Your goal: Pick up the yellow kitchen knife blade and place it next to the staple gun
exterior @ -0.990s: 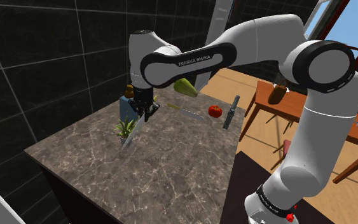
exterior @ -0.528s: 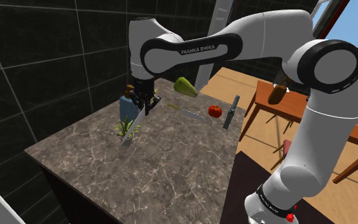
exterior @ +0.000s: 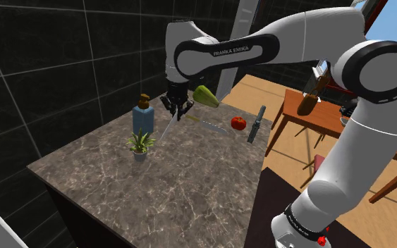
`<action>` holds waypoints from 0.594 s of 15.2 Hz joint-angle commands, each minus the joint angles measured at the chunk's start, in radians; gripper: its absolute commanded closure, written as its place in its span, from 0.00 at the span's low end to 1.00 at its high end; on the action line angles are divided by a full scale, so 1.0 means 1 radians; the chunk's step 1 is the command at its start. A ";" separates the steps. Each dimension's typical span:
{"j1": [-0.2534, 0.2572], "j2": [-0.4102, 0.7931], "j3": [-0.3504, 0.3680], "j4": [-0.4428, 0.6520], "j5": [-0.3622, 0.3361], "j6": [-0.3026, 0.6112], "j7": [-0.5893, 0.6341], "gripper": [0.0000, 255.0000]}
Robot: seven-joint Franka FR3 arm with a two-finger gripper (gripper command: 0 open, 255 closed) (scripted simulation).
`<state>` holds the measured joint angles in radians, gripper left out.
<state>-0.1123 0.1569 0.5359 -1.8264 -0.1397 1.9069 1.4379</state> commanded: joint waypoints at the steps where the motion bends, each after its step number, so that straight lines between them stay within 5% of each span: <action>1: -0.032 -0.026 -0.018 -0.020 0.013 0.003 -0.054 1.00; 9: -0.143 -0.090 -0.101 -0.092 0.042 0.034 -0.255 1.00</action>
<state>-0.2412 0.0850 0.4456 -1.9041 -0.1056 1.9402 1.2117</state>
